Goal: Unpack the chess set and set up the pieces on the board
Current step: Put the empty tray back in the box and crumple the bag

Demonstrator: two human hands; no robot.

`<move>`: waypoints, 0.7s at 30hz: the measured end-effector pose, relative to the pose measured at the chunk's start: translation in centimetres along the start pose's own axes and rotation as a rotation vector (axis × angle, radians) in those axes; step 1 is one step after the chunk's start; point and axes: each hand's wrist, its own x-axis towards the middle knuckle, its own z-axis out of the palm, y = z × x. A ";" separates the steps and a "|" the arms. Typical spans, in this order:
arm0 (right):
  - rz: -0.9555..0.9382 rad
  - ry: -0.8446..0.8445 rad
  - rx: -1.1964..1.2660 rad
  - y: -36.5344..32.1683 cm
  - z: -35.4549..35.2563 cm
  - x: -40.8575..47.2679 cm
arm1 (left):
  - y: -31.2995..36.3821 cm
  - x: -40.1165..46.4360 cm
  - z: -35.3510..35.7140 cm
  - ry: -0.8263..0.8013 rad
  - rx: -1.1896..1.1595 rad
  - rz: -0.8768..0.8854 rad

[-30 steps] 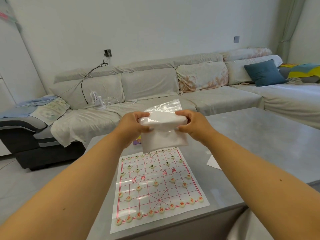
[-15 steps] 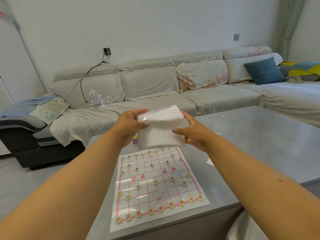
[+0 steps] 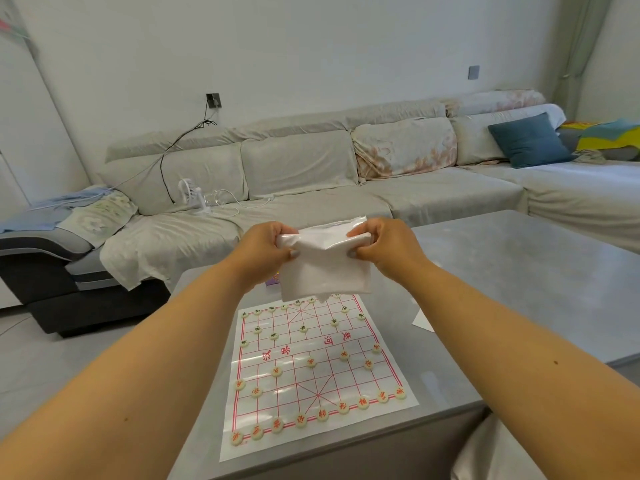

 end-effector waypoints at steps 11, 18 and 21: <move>0.376 0.099 0.497 0.6 -1.0 0.9 | 0.3 1.3 -2.1 0.055 -0.781 -0.301; 0.435 -0.467 1.055 -0.9 -0.2 -0.3 | -0.2 -0.1 -1.3 -0.129 -0.962 -0.394; 0.411 -0.440 1.146 -1.7 -0.5 0.4 | -0.3 -0.7 -0.7 -0.154 -0.803 -0.397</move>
